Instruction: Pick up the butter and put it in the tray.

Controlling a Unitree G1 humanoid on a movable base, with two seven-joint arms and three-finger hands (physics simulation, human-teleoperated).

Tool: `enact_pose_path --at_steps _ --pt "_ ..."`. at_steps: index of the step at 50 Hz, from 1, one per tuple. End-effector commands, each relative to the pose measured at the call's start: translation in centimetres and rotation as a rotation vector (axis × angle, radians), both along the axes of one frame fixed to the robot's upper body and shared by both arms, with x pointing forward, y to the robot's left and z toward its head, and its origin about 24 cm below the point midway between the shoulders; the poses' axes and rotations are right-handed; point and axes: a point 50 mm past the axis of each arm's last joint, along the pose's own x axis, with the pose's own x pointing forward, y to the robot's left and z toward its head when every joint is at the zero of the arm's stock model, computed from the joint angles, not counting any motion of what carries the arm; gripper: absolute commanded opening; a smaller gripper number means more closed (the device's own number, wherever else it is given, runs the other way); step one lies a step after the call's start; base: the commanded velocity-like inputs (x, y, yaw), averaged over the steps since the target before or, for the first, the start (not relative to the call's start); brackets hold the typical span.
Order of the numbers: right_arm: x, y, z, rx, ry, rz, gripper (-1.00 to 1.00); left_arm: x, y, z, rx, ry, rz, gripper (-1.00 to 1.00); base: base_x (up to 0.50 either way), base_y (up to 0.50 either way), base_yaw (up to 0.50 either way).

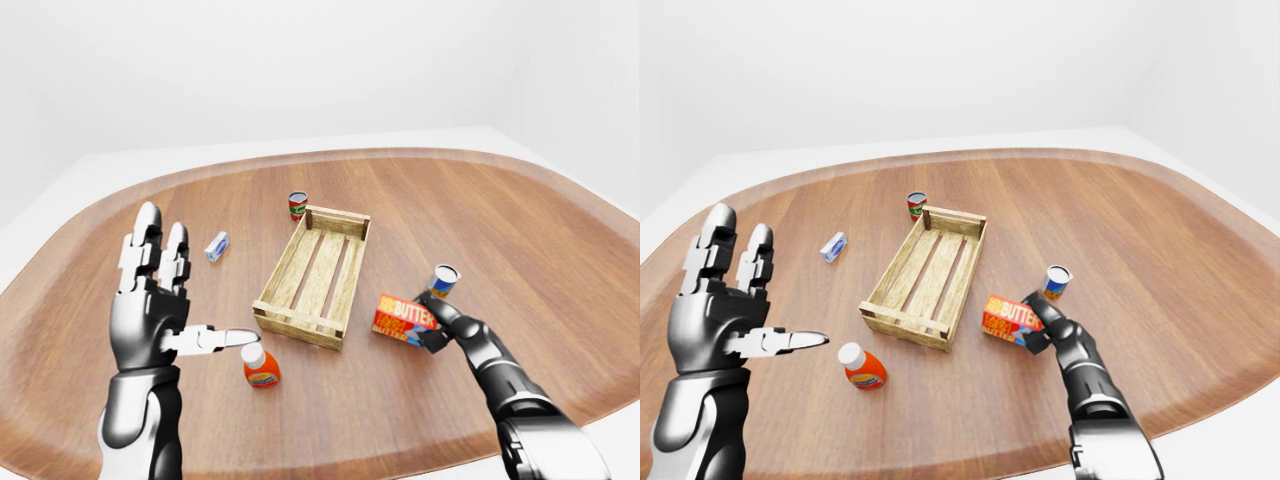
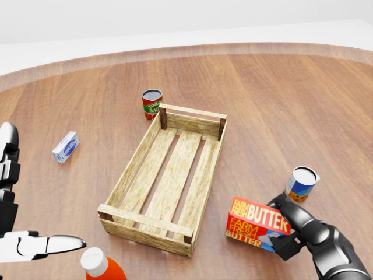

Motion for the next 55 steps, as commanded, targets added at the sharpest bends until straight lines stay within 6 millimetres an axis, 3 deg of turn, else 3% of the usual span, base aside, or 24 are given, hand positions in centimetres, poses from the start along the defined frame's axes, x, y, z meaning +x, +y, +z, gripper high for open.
enact_pose_path --at_steps 1,9,22,30,37,55 --pt "1.5 -0.2 3.7 0.035 -0.173 0.036 -1.0 0.0 -0.1 -0.1 0.001 0.005 -0.002 1.0 0.0 0.0 0.0" --pt "1.9 0.3 6.7 0.024 -0.276 0.119 -1.0 0.0 0.0 0.0 0.002 0.002 -0.001 1.0 0.0 0.0 0.0" --pt "1.9 0.5 9.4 -0.019 -0.343 0.202 -1.0 0.0 0.0 0.0 0.0 0.0 0.001 1.0 0.0 0.0 0.0" --pt "3.3 1.8 12.7 -0.046 -0.413 0.287 -1.0 0.1 0.0 -0.1 -0.001 0.004 0.002 1.0 0.0 0.0 0.0" --pt "4.2 2.9 13.7 -0.044 -0.436 0.314 -1.0 0.1 0.1 -0.1 -0.002 0.003 0.002 1.0 0.0 0.0 0.0" --pt "5.5 3.7 14.0 0.003 -0.459 0.293 -1.0 0.3 0.0 -0.2 -0.001 0.009 0.001 1.0 0.0 0.0 0.0"
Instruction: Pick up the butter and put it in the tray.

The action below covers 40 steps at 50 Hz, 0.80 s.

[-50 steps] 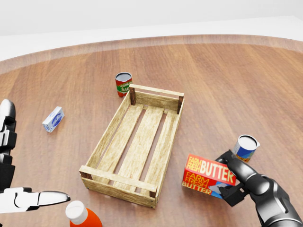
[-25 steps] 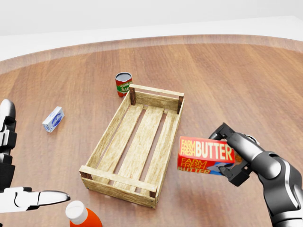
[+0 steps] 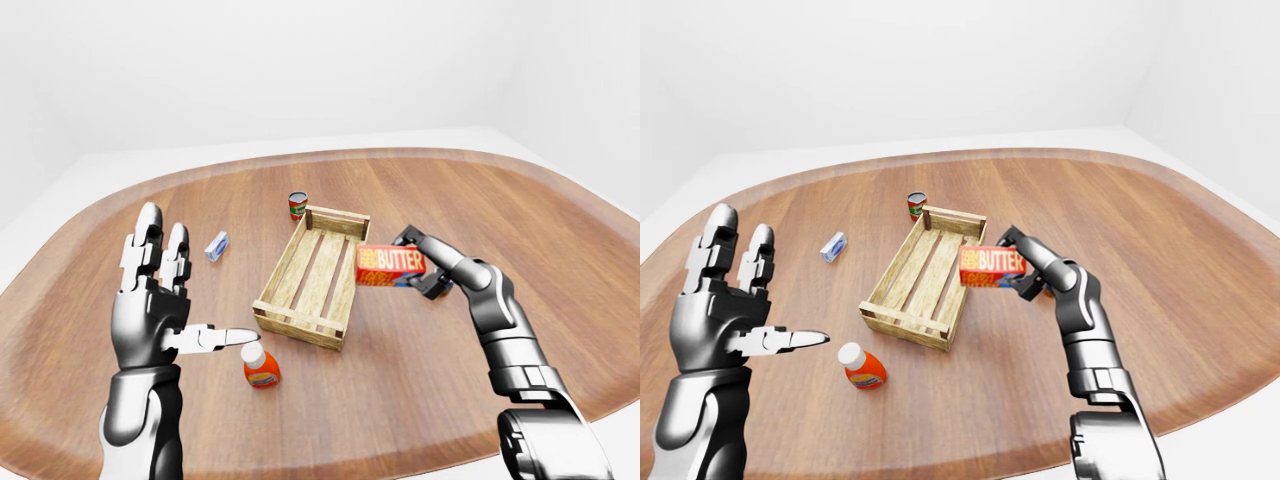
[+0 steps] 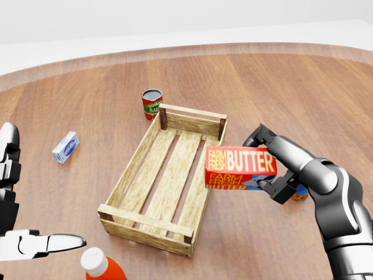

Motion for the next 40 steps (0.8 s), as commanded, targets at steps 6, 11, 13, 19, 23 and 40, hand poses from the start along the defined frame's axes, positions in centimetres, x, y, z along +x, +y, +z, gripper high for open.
enact_pose_path --at_steps 6,11,13,19,23,40 --pt "1.8 1.9 1.8 0.085 -0.073 0.006 -1.0 0.3 0.1 -0.2 -0.002 0.007 0.002 1.0 0.0 0.0 0.0" --pt "2.6 2.8 1.5 0.127 -0.067 -0.006 -1.0 0.2 0.0 -0.1 -0.001 0.003 0.001 1.0 0.0 0.0 0.0" --pt "2.8 3.1 1.4 0.141 -0.063 -0.014 -1.0 0.2 0.1 -0.1 -0.002 0.003 0.002 1.0 0.0 0.0 0.0" --pt "3.8 4.5 1.0 0.177 -0.041 -0.03 -1.0 0.2 0.1 0.0 -0.003 0.0 0.003 1.0 0.0 0.0 0.0" --pt "4.7 5.5 1.4 0.207 -0.035 -0.049 -1.0 0.3 0.0 -0.2 -0.002 0.012 -0.001 1.0 0.0 0.0 0.0" --pt "5.7 8.8 1.0 0.254 0.03 -0.06 -1.0 0.2 0.2 0.0 -0.005 0.0 0.003 1.0 0.0 0.0 0.0"
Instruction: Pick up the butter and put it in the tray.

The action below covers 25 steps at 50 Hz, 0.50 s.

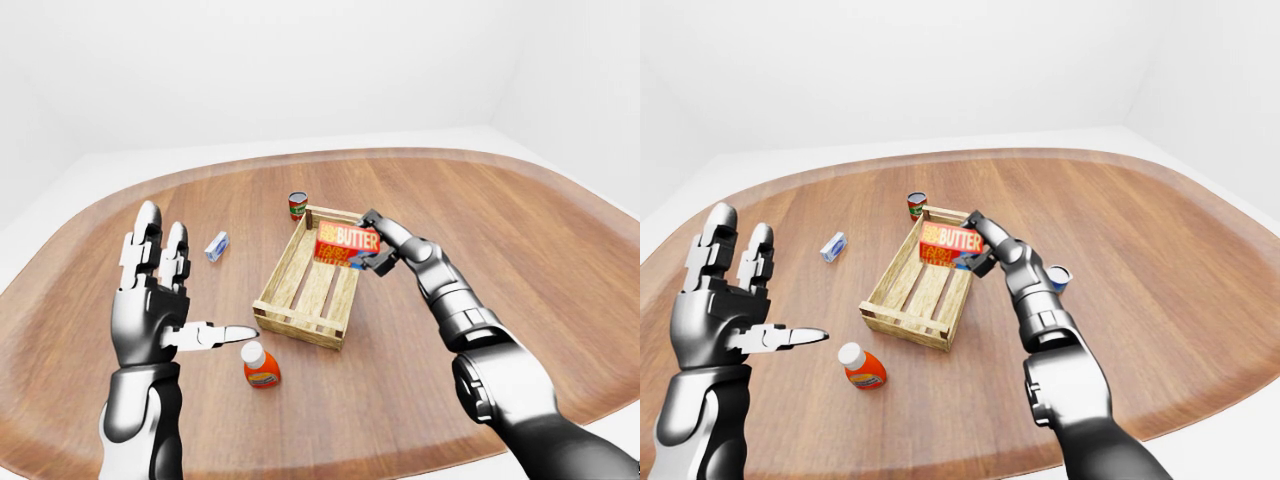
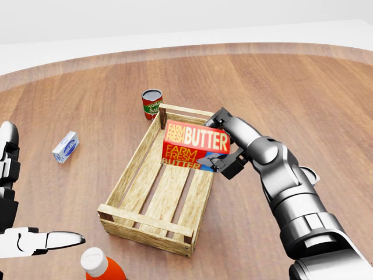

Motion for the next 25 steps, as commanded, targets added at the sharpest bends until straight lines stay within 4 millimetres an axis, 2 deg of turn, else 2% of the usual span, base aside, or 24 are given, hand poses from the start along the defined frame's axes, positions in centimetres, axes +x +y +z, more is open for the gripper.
enact_pose_path --at_steps 1,25 --pt "0.9 1.9 1.0 0.069 -0.004 -0.023 -1.0 -0.1 0.0 0.0 0.0 0.0 -0.001 1.0 0.0 0.0 0.0" --pt "0.5 4.6 -0.4 0.063 0.048 -0.031 -1.0 0.1 -0.1 -0.3 0.005 0.014 -0.001 1.0 0.0 0.0 0.0"
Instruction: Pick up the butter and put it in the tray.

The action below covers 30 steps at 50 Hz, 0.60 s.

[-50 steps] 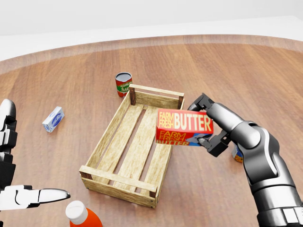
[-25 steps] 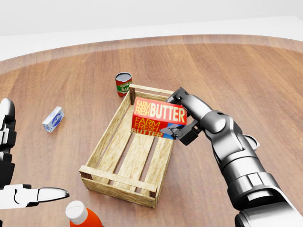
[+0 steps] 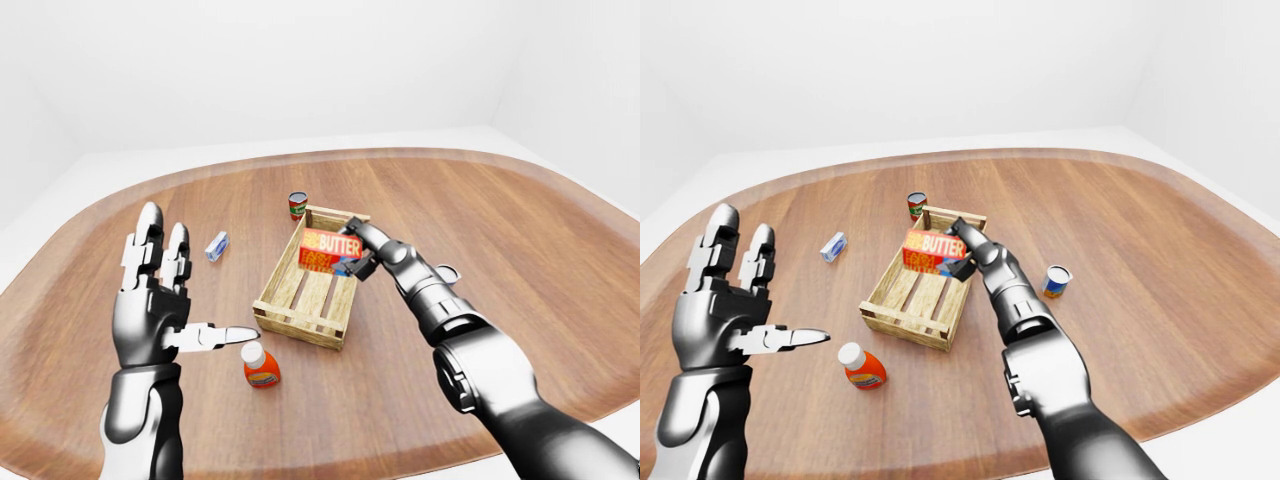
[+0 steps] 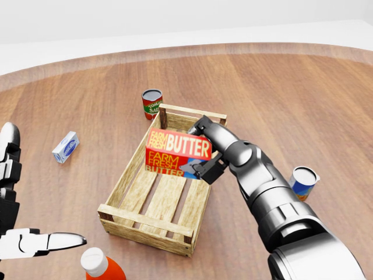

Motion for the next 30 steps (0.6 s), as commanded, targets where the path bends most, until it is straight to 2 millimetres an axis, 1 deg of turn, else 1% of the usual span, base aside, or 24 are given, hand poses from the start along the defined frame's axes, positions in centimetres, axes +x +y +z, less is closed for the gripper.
enact_pose_path --at_steps 1,5,17,25,27,30 --pt "0.2 1.1 0.6 0.068 -0.016 -0.032 -1.0 0.2 0.0 -0.2 0.003 0.01 0.001 1.0 0.0 0.0 0.0" --pt "0.2 1.3 0.4 0.075 -0.01 -0.035 -1.0 0.1 0.1 -0.1 0.003 0.006 0.005 1.0 0.0 0.0 0.0" --pt "-0.5 1.3 -1.1 0.079 0.023 -0.072 -1.0 0.1 0.2 0.0 0.003 0.001 0.004 1.0 0.0 0.0 0.0" --pt "-0.6 1.8 -1.4 0.08 0.029 -0.075 -1.0 0.3 0.3 -0.1 -0.001 0.004 0.006 1.0 0.0 0.0 0.0" --pt "-0.7 1.8 -1.5 0.079 0.033 -0.073 -1.0 0.2 0.3 0.2 0.0 -0.007 0.008 1.0 0.0 0.0 0.0" --pt "-0.8 1.9 -1.9 0.072 0.038 -0.075 -1.0 0.3 0.2 -0.1 -0.001 0.005 0.005 1.0 0.0 0.0 0.0"
